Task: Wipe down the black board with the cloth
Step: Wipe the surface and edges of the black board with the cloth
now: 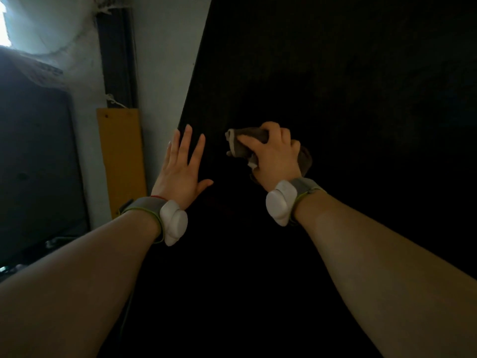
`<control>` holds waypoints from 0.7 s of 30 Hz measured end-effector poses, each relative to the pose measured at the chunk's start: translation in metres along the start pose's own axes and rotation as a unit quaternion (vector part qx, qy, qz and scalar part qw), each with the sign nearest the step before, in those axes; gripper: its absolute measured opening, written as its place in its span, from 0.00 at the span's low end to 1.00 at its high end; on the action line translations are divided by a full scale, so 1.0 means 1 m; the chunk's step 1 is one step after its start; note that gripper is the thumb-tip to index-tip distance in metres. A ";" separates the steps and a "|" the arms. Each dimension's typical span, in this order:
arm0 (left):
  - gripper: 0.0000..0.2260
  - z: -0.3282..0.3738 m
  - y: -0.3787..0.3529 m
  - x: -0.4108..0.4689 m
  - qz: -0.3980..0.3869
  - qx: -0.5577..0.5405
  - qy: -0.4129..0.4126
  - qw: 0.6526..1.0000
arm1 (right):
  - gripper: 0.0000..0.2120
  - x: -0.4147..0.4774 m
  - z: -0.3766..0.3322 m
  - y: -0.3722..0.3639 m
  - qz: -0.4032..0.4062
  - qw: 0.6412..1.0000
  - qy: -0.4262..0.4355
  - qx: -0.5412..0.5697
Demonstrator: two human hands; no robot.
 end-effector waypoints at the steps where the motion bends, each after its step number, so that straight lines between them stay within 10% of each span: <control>1: 0.43 0.000 0.000 0.000 0.002 0.001 0.000 1.000 | 0.28 -0.001 -0.001 -0.002 -0.008 1.000 0.011 -0.008; 17: 0.47 -0.002 -0.053 -0.067 -0.048 0.022 0.059 0.997 | 0.21 -0.079 -0.035 -0.083 -0.221 0.961 0.164 -0.038; 21: 0.49 -0.006 -0.057 -0.067 -0.061 0.023 0.060 0.996 | 0.24 -0.063 -0.026 -0.039 -0.112 0.986 0.118 0.033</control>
Point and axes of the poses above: each hand's wrist, its own x-axis towards the middle knuckle, its own y-axis out of the back of the hand, z = x × y, the point moved 7 cm from there along x, towards the middle knuckle, and after that the axes turned 9 degrees about -z, right-handed, at the moved point
